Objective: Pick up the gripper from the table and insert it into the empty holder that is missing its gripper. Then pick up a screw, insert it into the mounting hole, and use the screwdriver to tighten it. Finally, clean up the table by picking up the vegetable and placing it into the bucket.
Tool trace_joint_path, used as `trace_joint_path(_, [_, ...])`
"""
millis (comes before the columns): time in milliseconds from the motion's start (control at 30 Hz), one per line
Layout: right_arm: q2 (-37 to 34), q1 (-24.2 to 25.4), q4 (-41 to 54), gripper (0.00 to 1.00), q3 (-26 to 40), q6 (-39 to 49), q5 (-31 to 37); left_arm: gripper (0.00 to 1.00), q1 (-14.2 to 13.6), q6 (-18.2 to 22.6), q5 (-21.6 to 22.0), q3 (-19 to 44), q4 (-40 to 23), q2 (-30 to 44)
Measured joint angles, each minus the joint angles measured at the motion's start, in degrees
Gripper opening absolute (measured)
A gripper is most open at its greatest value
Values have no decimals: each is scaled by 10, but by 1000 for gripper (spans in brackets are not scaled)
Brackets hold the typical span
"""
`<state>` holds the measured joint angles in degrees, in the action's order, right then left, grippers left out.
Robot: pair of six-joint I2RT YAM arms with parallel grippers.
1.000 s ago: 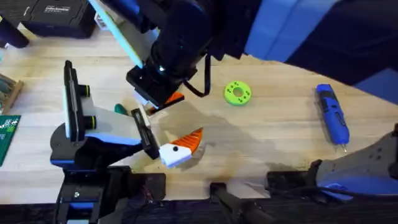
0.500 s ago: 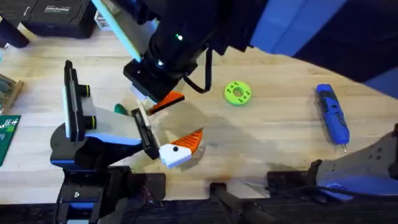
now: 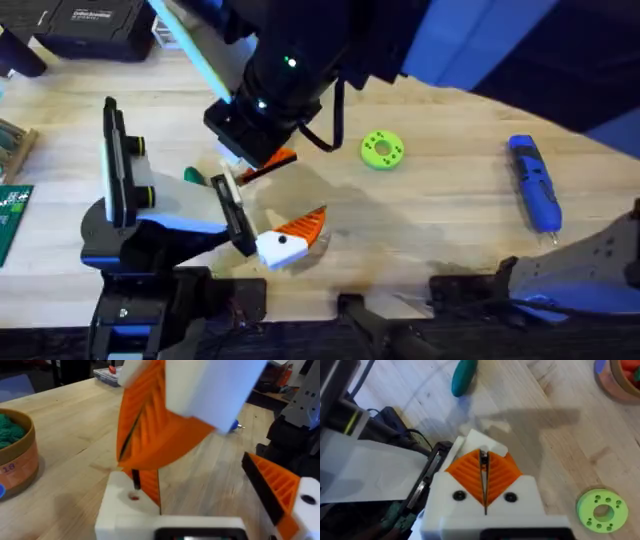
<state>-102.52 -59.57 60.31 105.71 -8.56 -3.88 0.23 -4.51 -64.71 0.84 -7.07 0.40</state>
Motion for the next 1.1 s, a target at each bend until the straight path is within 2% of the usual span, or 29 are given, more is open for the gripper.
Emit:
trace_joint_path(433, [-30, 0, 1, 7, 4, 0, 0, 986, 0, -7, -1, 0, -2, 0])
trace_joint_path(900, [-31, 0, 15, 25, 10, -3, 0, 986, -1, -7, -6, 0, -2, 0])
trace_joint_path(1000, [-29, 0, 25, 422, 10, -4, 1, 986, -1, -3, -5, 0, -1, 0])
trace_joint_path(1100, [-24, 3, 29, 866, 10, -4, 12, 986, -1, -2, -3, 0, -1, 0])
